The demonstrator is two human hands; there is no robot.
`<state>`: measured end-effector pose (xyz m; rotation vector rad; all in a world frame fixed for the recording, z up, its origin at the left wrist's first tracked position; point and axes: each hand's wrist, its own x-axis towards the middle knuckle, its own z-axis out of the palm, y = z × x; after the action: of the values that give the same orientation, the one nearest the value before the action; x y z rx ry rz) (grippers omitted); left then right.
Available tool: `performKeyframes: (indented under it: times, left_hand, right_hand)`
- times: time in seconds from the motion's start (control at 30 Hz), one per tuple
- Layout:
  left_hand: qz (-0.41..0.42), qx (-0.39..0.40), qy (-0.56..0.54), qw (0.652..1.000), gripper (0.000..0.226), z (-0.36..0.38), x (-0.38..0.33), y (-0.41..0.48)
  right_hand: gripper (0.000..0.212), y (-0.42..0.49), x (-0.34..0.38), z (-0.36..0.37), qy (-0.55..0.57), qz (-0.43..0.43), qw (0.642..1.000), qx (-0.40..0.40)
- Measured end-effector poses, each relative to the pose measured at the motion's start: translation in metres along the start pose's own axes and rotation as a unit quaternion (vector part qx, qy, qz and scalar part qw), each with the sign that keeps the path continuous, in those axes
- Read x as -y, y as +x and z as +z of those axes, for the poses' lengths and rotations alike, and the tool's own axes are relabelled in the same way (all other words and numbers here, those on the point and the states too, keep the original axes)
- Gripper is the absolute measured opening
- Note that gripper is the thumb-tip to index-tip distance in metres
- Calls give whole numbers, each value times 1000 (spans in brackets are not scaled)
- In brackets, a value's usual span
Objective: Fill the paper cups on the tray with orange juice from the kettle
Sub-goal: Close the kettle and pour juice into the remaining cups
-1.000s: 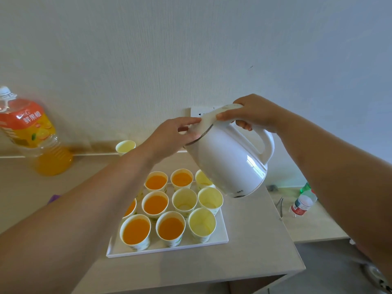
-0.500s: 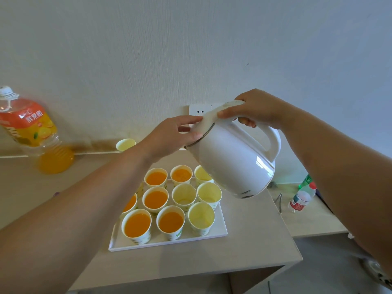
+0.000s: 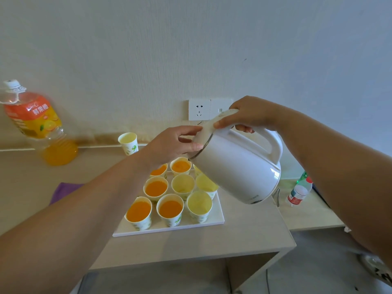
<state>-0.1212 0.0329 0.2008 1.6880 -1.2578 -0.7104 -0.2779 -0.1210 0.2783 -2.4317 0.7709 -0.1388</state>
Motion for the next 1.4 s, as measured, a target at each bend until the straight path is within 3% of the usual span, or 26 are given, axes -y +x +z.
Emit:
performKeyframes:
  times: [0.57, 1.4]
  left_hand:
    - [-33, 7, -16, 999, 48, 9, 13, -14]
    - [-26, -5, -80, 996, 46, 10, 4, -10]
  right_hand:
    - [41, -5, 1, 15, -20, 10, 999, 33]
    - [45, -14, 17, 0, -66, 18, 998, 14]
